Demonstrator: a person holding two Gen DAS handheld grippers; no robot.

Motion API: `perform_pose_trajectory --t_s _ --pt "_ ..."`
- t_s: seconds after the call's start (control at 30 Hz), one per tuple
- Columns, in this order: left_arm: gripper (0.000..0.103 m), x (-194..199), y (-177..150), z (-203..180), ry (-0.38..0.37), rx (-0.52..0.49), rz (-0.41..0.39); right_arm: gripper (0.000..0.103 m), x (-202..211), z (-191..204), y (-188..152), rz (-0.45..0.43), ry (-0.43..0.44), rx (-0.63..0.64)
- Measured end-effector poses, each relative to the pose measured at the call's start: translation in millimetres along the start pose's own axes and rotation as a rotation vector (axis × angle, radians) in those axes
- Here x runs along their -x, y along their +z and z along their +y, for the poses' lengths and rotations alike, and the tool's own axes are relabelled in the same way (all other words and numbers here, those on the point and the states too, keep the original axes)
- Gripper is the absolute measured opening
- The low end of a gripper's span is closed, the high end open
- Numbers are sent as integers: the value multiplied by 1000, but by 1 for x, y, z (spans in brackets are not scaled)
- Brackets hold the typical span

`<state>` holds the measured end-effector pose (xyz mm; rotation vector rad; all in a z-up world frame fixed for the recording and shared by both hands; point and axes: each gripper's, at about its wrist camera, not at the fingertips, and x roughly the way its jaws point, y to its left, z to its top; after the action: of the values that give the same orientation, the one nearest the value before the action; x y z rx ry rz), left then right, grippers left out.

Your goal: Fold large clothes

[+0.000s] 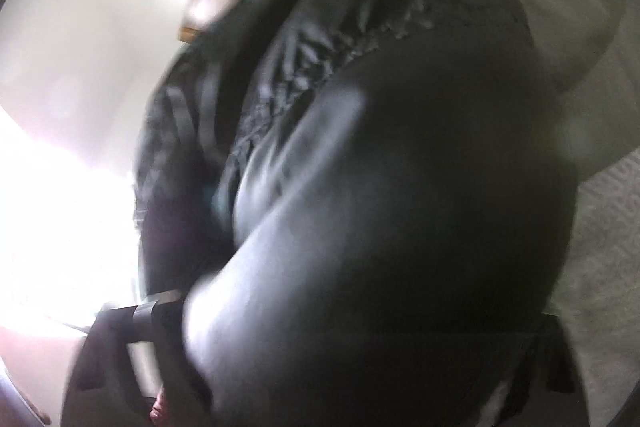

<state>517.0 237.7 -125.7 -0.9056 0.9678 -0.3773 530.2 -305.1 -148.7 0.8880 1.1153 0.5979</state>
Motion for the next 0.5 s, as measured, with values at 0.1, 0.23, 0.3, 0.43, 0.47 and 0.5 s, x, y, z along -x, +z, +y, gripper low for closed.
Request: perform_pose_trajectory --t_s 0.1,0.23,0.3,0.43,0.47,0.5 --pt "25 10 -1 -28 30 -42 -20 45 8 31 -1 -22 37 65" --pt "20 34 -9 -70 8 -91 -63 35 23 89 -3 -47 41 192" --pt "20 50 -11 -91 -11 -124 -82 33 30 114 -7 -66 53 233" --pt "20 89 -26 -122 -45 -173 -116 33 55 161 -21 -98 103 305" --pt "20 98 -32 -124 -52 -176 -123 33 63 169 -28 -103 120 313" --pt "20 106 -39 -126 -58 -179 -130 33 68 173 -35 -105 133 313"
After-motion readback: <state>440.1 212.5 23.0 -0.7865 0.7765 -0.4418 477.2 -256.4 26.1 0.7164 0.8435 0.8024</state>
